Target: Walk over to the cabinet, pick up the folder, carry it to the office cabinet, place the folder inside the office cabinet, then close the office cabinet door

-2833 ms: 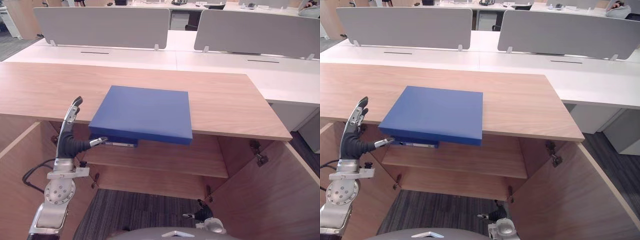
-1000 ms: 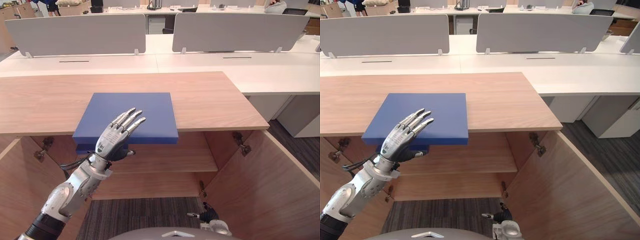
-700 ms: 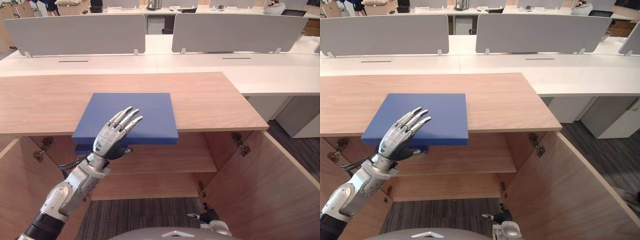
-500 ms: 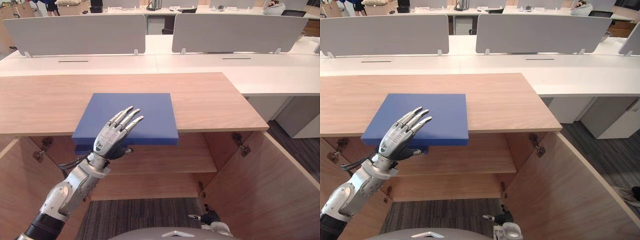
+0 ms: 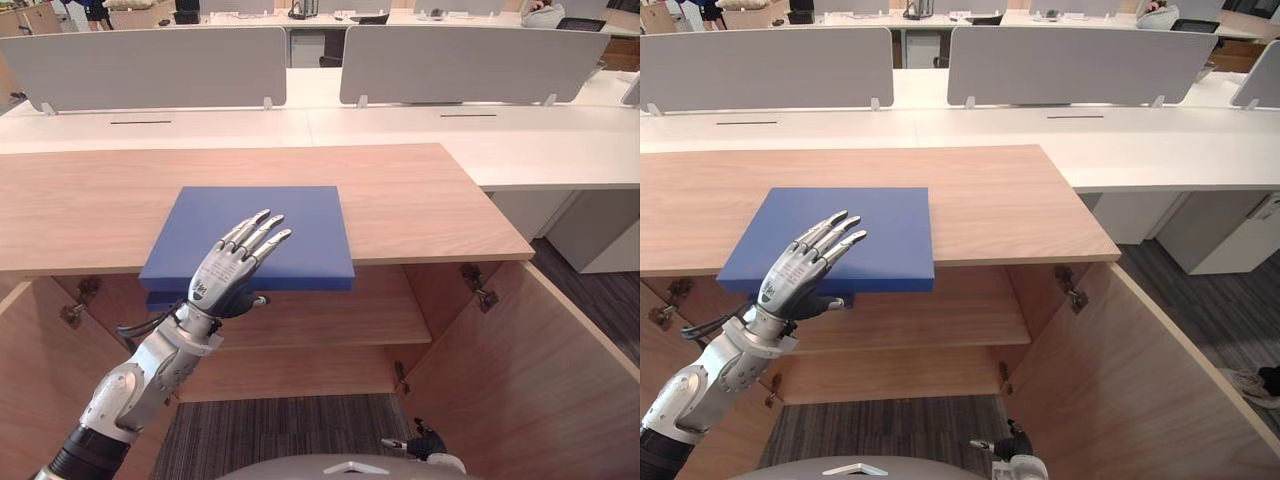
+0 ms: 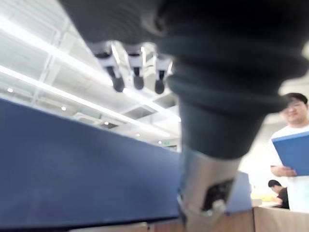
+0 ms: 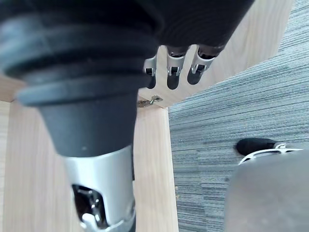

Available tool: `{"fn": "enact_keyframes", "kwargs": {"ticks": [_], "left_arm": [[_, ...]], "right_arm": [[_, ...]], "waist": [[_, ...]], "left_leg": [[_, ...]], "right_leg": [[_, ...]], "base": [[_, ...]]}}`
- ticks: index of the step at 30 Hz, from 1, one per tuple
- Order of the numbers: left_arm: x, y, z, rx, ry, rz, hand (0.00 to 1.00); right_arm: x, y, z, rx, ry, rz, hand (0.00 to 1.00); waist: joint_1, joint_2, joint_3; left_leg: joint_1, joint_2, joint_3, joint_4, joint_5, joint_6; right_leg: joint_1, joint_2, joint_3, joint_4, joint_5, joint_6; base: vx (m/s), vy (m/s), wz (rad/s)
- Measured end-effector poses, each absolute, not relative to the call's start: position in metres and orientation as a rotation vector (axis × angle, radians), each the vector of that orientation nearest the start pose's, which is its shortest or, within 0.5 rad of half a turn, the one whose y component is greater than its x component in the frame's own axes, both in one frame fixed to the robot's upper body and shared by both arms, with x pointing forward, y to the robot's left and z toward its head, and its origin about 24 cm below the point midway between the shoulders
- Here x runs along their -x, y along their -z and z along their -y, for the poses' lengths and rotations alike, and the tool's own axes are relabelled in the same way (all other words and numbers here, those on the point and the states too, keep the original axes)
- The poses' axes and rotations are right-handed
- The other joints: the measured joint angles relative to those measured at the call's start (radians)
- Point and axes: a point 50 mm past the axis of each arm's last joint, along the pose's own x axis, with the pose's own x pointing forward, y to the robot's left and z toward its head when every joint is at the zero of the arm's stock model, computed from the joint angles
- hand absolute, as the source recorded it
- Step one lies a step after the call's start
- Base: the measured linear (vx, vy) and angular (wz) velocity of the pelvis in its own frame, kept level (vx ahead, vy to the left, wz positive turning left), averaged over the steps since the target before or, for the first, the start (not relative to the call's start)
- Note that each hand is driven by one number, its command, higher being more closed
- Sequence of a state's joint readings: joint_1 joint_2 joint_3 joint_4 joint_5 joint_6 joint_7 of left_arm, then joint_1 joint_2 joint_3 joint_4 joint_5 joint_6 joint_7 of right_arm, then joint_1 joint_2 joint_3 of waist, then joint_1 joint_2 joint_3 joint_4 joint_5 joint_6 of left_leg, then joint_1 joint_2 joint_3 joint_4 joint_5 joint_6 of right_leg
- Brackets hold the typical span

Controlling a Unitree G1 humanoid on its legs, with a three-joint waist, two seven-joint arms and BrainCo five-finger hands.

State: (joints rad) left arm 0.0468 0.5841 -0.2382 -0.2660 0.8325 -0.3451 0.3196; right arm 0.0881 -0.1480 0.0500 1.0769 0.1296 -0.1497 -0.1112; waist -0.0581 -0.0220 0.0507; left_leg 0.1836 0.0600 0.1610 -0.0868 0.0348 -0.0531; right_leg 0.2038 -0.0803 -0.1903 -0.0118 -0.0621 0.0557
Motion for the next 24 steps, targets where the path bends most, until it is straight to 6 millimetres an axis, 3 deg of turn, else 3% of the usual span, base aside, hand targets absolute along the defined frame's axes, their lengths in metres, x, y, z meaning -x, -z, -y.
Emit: {"fn": "enact_keyframes", "kwargs": {"ticks": [24], "left_arm": [[-0.2153,-0.0991,-0.1513,-1.188,0.296,0.651,0.0]], "right_arm": [[-0.0878,0.1576,0.2123,0.092,0.241,-1.029,0.0]], "waist": [[-0.006,0.002,-0.001]], "left_leg": [[-0.008,0.0,0.015,0.0,-0.005,0.0]], "right_leg": [[-0.017,0.0,0.017,0.001,0.0,0.0]], "base": [[0.0,0.0,-0.01]]}}
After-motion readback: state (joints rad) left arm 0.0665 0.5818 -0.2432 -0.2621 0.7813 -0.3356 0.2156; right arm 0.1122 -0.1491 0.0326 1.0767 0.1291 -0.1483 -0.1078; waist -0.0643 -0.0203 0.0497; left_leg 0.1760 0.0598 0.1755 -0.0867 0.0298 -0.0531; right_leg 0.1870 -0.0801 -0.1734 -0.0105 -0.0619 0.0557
